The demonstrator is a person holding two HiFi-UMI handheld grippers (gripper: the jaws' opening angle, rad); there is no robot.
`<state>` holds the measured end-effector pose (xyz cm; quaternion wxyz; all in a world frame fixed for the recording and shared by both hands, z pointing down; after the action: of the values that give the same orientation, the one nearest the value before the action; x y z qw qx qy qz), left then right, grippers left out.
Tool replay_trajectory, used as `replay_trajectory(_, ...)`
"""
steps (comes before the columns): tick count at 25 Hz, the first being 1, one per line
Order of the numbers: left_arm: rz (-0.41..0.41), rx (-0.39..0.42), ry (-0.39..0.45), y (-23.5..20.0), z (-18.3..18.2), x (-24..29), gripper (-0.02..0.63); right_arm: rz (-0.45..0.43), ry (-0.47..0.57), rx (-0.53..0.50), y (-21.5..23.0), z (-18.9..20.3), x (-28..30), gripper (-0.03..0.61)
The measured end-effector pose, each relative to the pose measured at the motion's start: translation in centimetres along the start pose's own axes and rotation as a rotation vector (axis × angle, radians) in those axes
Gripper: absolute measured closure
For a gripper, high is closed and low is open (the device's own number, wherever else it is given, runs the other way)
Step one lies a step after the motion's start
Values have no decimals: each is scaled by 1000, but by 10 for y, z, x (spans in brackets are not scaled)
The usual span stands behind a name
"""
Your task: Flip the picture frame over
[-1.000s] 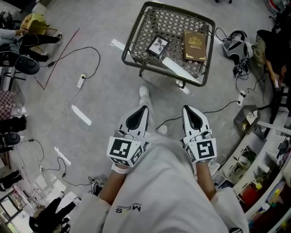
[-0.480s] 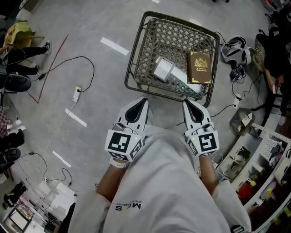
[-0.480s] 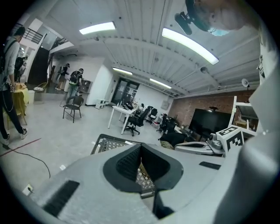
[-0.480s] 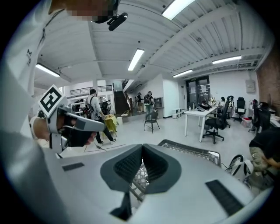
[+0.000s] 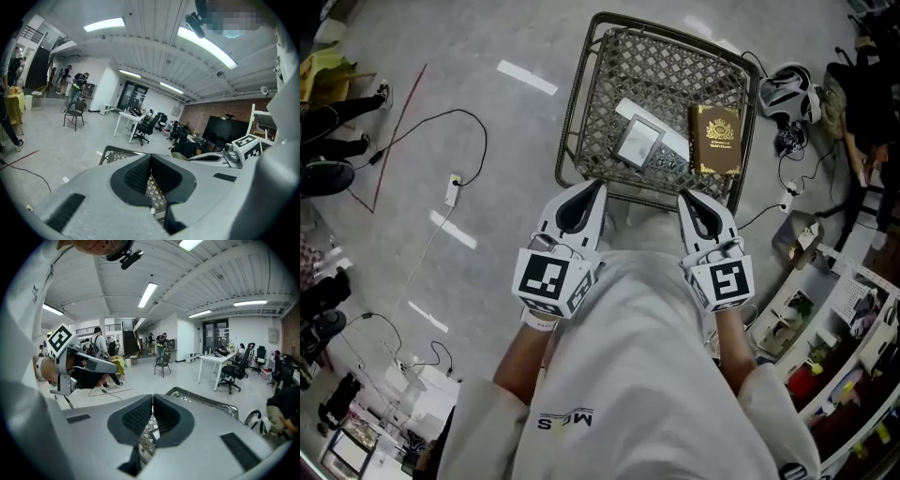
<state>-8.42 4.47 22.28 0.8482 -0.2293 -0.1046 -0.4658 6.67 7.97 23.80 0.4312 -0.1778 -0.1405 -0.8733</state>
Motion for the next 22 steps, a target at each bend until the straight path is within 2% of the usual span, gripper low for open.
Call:
replay_trajectory(9, -16, 16, -80, -2, 15, 15, 589, -18, -18, 64, 18, 16, 26, 560)
replay_trajectory(16, -5, 45, -123, -14, 31, 37, 589, -68, -38, 44, 15, 33, 55, 558)
replay_trajectory(18, -6, 48, -129, -17, 37, 40, 589, -92, -58, 30, 13, 39, 64, 524)
replay_trajectory(22, -13, 47, -144, -23, 51, 49, 589, -136, -91, 17, 12, 55, 84, 518)
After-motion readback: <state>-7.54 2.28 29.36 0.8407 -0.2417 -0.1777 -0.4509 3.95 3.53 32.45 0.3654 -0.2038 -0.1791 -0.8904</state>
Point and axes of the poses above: the fingertips, and each gripper's own axes: x forward along the fingers, y to its right, z out of its underside, the point moved 2 cm from there along -x, backward along the fingers, and after that the axes turned 9 degrees about -z, right-handed, at the moved point
